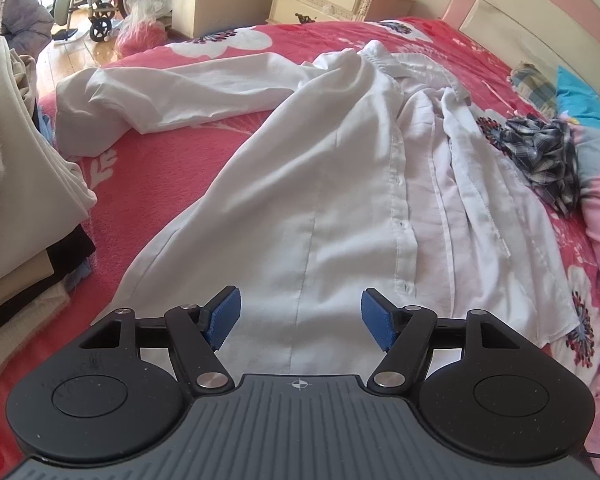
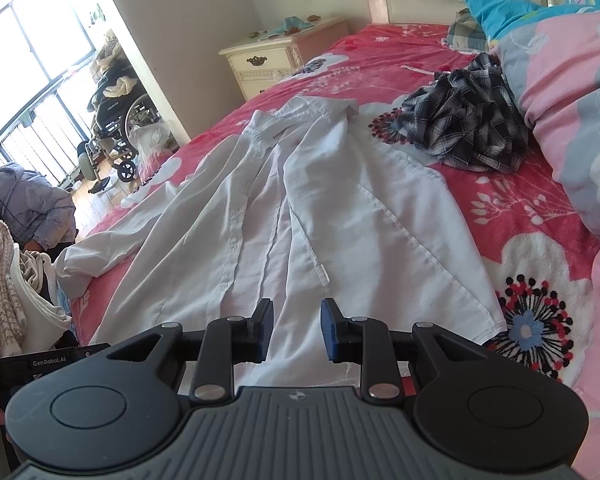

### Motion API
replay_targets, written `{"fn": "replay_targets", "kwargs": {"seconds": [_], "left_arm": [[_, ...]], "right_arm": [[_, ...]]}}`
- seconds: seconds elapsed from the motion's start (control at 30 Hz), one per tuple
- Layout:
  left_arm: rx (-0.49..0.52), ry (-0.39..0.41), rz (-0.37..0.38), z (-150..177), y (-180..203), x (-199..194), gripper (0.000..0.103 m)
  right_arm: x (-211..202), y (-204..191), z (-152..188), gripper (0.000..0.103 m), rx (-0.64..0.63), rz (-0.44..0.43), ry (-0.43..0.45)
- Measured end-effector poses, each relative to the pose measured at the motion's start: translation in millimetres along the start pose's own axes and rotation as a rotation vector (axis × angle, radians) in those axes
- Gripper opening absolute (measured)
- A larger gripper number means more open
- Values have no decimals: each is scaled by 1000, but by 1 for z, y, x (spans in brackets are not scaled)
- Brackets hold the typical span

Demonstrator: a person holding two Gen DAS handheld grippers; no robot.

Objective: Fold clothes

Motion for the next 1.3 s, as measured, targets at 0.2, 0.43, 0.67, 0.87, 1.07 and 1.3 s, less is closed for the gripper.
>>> {"fn": "replay_targets", "kwargs": {"seconds": [0.2, 0.43, 0.67, 0.87, 1.07, 1.3], "left_arm": [[-14, -4, -6, -2, -4, 2, 68], [-27, -13, -1, -1, -5, 6, 68], [-31, -20, 5, 0, -5, 9, 68], [7, -6, 13, 2, 4, 10, 72], [16, 26, 34, 1, 13, 8, 82], [-8, 50, 42, -11, 16, 12, 97]], "right_arm": [[2, 1, 0, 28, -2, 5, -3], [5, 1, -1, 28, 3, 9, -6], [9, 2, 0, 28, 7, 7, -14], [12, 0, -2, 28, 4, 4, -12], [14, -6, -8, 36, -11, -2, 1], [22, -17, -26, 39, 23, -72, 25]]}}
Point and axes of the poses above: each gripper's, at about its wrist camera, not at the fingertips, and x roughly the way its jaws point, y to its right, z to its underside, the point moved 9 cm from there along x, roughly the way its jaws point, and after that the axes turned 11 degrees about -y, right-handed, at the moved point
